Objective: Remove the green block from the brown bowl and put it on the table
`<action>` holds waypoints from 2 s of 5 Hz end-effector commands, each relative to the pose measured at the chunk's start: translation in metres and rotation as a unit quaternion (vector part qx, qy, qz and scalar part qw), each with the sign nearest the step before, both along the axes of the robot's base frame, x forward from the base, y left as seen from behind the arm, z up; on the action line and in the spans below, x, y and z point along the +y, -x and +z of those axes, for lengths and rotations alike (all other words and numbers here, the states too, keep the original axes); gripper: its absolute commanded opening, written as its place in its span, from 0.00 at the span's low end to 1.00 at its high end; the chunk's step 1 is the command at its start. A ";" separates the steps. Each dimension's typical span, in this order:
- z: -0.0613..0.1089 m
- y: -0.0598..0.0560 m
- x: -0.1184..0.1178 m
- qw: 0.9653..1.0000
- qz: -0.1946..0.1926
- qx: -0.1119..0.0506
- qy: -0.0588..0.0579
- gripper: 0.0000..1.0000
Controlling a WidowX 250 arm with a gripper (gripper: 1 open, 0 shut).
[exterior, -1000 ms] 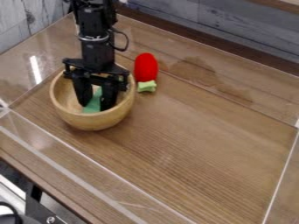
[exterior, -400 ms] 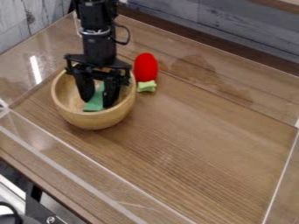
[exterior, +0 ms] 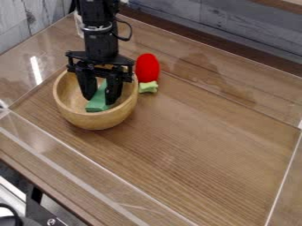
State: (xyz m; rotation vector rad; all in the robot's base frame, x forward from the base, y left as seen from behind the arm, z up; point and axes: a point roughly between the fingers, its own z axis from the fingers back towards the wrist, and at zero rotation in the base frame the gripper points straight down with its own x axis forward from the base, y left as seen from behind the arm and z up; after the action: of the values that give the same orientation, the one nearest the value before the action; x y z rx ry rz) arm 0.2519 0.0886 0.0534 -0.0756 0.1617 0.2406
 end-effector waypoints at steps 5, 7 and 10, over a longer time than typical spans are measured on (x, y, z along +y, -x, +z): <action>0.022 -0.015 0.001 0.999 0.001 -0.045 -0.013 0.00; 0.020 -0.016 0.001 0.999 0.005 -0.044 -0.013 0.00; 0.015 -0.017 0.001 0.999 0.011 -0.042 -0.013 0.00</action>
State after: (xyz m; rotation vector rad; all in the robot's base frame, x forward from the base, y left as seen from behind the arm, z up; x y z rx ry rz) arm 0.2595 0.0892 0.0563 -0.0756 0.1276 0.2773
